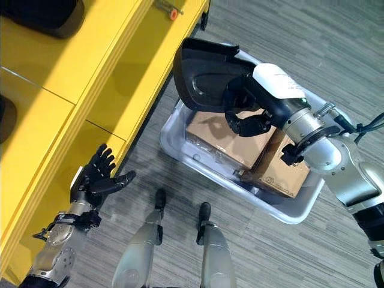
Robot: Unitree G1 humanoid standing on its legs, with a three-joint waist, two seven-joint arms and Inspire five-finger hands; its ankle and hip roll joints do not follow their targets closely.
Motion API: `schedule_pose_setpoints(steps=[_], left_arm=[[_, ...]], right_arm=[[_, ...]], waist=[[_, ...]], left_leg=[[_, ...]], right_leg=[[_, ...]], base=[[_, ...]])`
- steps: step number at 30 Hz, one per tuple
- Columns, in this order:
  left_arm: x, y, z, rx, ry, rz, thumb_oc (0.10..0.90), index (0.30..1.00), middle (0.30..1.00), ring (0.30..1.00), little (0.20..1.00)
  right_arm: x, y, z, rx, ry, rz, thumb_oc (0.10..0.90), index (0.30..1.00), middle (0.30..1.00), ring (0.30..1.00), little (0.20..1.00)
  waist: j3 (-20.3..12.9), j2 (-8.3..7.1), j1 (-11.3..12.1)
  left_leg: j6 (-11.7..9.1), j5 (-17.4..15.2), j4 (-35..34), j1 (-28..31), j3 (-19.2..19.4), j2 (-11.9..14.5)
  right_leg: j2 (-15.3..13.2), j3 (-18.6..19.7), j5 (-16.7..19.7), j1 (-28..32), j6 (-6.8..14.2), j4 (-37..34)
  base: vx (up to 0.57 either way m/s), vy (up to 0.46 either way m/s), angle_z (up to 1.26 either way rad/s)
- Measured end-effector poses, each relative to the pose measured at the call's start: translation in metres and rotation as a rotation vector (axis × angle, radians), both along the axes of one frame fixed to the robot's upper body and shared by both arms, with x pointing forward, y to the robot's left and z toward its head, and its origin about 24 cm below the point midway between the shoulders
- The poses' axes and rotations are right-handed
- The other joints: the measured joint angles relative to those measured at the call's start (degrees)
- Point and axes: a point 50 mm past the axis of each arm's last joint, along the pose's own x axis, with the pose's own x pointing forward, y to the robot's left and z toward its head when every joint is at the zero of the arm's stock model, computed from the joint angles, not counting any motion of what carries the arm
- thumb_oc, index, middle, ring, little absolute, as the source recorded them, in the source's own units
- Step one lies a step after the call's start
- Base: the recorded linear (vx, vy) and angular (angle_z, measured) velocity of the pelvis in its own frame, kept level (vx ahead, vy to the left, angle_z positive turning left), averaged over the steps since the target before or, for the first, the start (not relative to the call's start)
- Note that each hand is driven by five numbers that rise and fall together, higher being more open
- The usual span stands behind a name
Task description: Move parts from the plastic box to the shelf.
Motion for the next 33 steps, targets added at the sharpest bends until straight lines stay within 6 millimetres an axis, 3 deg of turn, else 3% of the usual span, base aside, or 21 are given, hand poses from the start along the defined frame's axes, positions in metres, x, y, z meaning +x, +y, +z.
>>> schedule_pose_setpoints(steps=[6,9,11,13,19,26,33], left_arm=[[0.008,0.009,0.022,0.168,-0.069,-0.006,0.9,1.0,1.0,1.0,1.0],[0.014,0.02,0.045,0.424,-0.125,-0.036,0.9,1.0,1.0,1.0,1.0],[0.021,0.022,0.059,0.546,-0.168,-0.04,0.9,1.0,1.0,1.0,1.0],[0.024,0.02,0.068,0.626,-0.212,-0.05,0.9,1.0,1.0,1.0,1.0],[0.033,0.015,0.093,0.917,-0.317,-0.063,0.9,1.0,1.0,1.0,1.0],[0.041,0.002,0.144,1.367,-0.553,-0.084,0.9,1.0,1.0,1.0,1.0],[0.033,-0.019,0.161,1.67,-0.737,-0.185,0.9,1.0,1.0,1.0,1.0]], right_arm=[[-0.006,-0.003,0.004,0.027,0.126,0.05,0.4,0.3,0.3,0.3,0.3],[-0.007,0.0,0.011,0.041,0.201,0.106,0.4,0.3,0.3,0.3,0.3],[-0.006,0.003,0.017,0.073,0.229,0.137,0.4,0.3,0.3,0.3,0.3],[-0.004,0.008,0.018,0.075,0.263,0.169,0.4,0.3,0.3,0.3,0.3],[0.001,0.014,0.016,0.05,0.352,0.209,0.4,0.3,0.3,0.3,0.3],[0.008,0.018,0.01,0.014,0.415,0.211,0.4,0.3,0.3,0.3,0.3],[0.01,0.024,0.006,0.042,0.431,0.245,0.4,0.3,0.3,0.3,0.3]], waist=[[-1.9,-1.06,0.1],[-6.3,-2.29,-0.1],[-7.0,-2.69,-0.1],[-9.1,-2.93,-0.9],[-10.9,-3.5,-2.2],[-12.3,-3.66,-3.1],[-14.2,-2.96,-4.4]], left_leg=[[0.0,0.1,-2.8,5.1,0.4,0.3],[-0.1,0.0,-4.3,5.5,1.2,0.7],[-0.2,0.2,-5.5,7.4,1.7,0.8],[-0.2,0.2,-6.2,7.8,2.0,0.8],[-0.2,0.0,-7.9,11.4,3.1,0.9],[-0.2,-0.1,-8.7,14.0,4.6,1.0],[-0.4,-0.3,-8.7,14.6,4.8,1.1]], right_leg=[[0.5,-0.3,1.5,6.3,0.3,-5.4],[0.9,0.1,2.3,6.6,0.4,-7.7],[1.2,0.6,3.4,8.8,0.6,-10.2],[1.2,0.8,4.1,9.7,0.8,-12.0],[1.5,1.6,5.3,13.8,0.9,-15.9],[1.6,2.9,6.8,16.7,1.1,-18.8],[1.8,3.1,7.4,17.8,0.9,-20.1]], base=[[0.03,0.007,-0.02],[0.04,0.019,-0.11],[0.05,0.017,-0.14],[0.04,0.011,-0.09],[0.05,0.005,-0.08],[0.04,0.004,-0.11],[0.01,0.002,-0.01]])
